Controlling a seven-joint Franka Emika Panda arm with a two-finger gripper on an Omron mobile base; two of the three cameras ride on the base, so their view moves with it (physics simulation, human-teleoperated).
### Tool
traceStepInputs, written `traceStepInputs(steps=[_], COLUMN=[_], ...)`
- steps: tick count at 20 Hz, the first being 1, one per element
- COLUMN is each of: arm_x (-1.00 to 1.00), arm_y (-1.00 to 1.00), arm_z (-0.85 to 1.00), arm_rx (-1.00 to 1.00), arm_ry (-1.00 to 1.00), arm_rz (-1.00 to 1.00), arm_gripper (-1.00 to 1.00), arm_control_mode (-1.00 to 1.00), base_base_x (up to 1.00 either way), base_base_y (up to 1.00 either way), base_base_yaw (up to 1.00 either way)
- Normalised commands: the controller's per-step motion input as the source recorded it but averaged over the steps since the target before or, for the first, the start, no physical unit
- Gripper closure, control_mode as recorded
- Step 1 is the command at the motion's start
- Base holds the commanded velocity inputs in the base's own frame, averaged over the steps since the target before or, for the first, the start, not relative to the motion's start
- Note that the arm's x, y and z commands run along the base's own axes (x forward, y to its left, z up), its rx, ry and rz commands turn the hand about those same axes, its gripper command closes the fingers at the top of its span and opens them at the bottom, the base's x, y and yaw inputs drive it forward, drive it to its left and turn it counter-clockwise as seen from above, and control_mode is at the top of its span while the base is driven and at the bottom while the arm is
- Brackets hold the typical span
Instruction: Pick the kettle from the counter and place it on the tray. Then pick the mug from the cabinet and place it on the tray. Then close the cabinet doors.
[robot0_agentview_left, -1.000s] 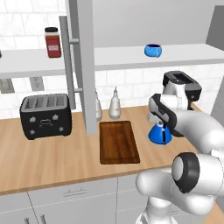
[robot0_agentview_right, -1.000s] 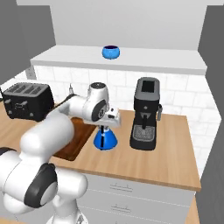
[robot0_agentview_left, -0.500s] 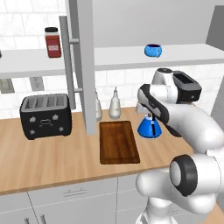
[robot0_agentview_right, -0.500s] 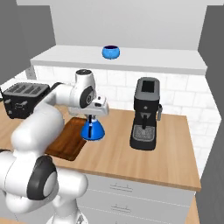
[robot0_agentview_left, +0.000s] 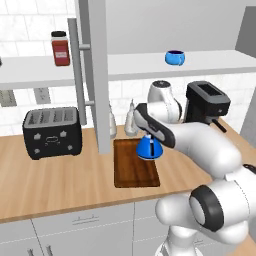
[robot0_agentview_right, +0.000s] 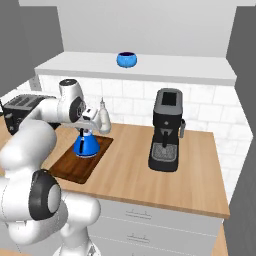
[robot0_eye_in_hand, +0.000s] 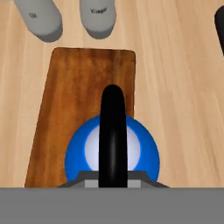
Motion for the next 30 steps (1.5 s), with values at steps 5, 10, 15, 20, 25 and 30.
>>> traceStepInputs(steps=[5,10,15,20,25,30], arm_x=[0.29,0.33,0.40,0.33,0.19,0.16], arm_y=[0.64,0.19,0.00,0.00,-0.01,-0.10], arm_z=[-0.12,-0.18,-0.21,-0.17,-0.07,0.00], arm_rx=[-0.02,0.00,0.00,0.00,0.00,0.00], arm_ry=[-0.02,-0.03,-0.05,-0.07,-0.06,-0.04], arm_rz=[-0.09,-0.02,0.00,0.00,0.00,0.00], arm_gripper=[1.00,1.00,1.00,1.00,1.00,1.00], arm_control_mode=[-1.00,-1.00,-1.00,-1.00,-1.00,-1.00], base_base_x=[0.00,0.00,0.00,0.00,0.00,0.00], base_base_y=[0.00,0.00,0.00,0.00,0.00,0.00], base_base_yaw=[0.00,0.00,0.00,0.00,0.00,0.00])
